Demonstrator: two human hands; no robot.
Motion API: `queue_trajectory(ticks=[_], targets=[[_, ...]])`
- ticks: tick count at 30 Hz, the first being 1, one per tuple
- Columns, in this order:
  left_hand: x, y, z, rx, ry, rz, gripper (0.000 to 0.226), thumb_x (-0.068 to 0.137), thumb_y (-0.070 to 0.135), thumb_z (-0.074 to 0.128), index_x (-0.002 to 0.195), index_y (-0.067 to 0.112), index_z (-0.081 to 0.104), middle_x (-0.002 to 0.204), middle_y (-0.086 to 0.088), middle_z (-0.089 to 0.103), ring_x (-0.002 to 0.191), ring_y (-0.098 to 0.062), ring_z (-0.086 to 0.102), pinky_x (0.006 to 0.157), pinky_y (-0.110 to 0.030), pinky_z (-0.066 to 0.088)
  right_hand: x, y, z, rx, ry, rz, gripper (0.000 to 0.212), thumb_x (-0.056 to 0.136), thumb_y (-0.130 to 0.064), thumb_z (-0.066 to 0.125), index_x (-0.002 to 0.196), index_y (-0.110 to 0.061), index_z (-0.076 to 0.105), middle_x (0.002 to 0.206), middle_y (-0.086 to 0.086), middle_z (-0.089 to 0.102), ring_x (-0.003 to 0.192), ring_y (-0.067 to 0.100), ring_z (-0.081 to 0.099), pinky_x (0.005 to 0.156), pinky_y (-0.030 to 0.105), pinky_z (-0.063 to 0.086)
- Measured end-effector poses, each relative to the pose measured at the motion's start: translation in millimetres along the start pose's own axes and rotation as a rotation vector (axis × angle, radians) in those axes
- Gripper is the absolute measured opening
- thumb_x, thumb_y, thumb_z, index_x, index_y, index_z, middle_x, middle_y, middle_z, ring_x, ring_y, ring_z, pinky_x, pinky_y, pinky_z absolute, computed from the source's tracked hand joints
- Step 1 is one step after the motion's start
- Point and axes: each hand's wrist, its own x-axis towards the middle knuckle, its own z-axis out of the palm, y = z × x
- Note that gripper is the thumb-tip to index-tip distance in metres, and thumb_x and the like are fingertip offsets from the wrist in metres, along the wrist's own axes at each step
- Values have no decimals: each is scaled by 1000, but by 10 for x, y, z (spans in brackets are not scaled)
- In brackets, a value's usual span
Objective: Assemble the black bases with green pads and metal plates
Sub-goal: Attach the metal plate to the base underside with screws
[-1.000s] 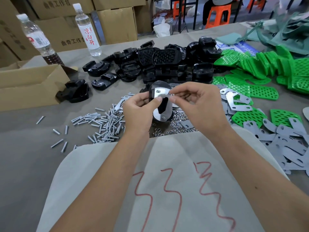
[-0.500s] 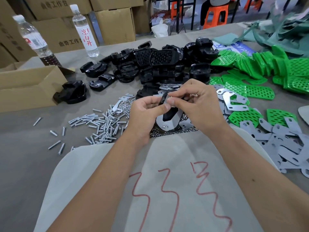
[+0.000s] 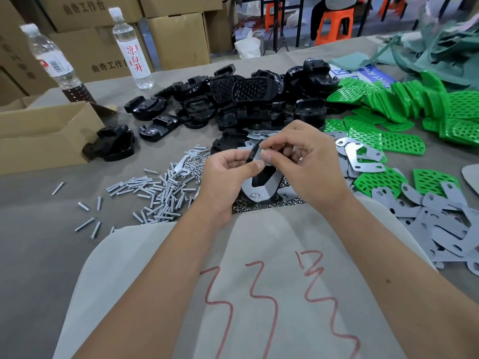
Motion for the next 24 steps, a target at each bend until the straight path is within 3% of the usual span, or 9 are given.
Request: queue_trajectory(ticks=[8, 12, 14, 20, 22, 24], targets=[[-11, 22, -24, -18, -32, -32, 17, 85, -7, 72, 101, -1, 76, 92, -17, 78, 81, -26, 75, 75, -32, 61, 36, 18, -59, 6, -95, -32, 15, 89, -2, 79, 96, -14, 82, 89, 5, 65, 79, 12, 59, 73, 21, 45], [-5, 21, -30, 5, -33, -41, 19, 85, -8, 71, 104, -6, 74, 90, -17, 77, 79, -26, 73, 75, -32, 58, 18, 11, -51, 5, -56, -22, 6, 85, -11, 84, 85, -16, 80, 84, 0, 64, 74, 15, 57, 65, 23, 42], [-4, 15, -22, 29, -29, -32, 16, 85, -8, 71, 101, -4, 74, 90, -17, 76, 81, -27, 71, 80, -35, 57, 11, 22, -31, -24, -20, -31, 11, 82, -14, 86, 79, -14, 76, 79, -1, 64, 71, 18, 55, 62, 28, 42], [-4, 13, -18, 7, 5, -34, 18, 83, 0, 78, 100, -3, 76, 97, -24, 77, 89, -34, 73, 90, -47, 57, 0, 10, 6, 72, -73, 22, 13, 90, -11, 80, 102, -16, 83, 93, 1, 62, 81, 10, 56, 73, 29, 46], [-1, 8, -13, -12, 19, -38, 12, 85, -2, 75, 97, 0, 78, 93, -22, 78, 85, -32, 74, 82, -41, 60, -1, 9, -9, 101, -71, 71, 5, 93, -15, 78, 94, -15, 83, 93, 5, 64, 82, 17, 61, 69, 38, 49], [-5, 13, -6, -30, 40, -55, 12, 87, -4, 72, 96, 1, 77, 87, -16, 78, 75, -25, 74, 67, -32, 59, 11, 47, -43, 92, 7, 90, 21, 95, -18, 76, 77, -6, 76, 87, 10, 64, 79, 25, 62, 66, 43, 48]])
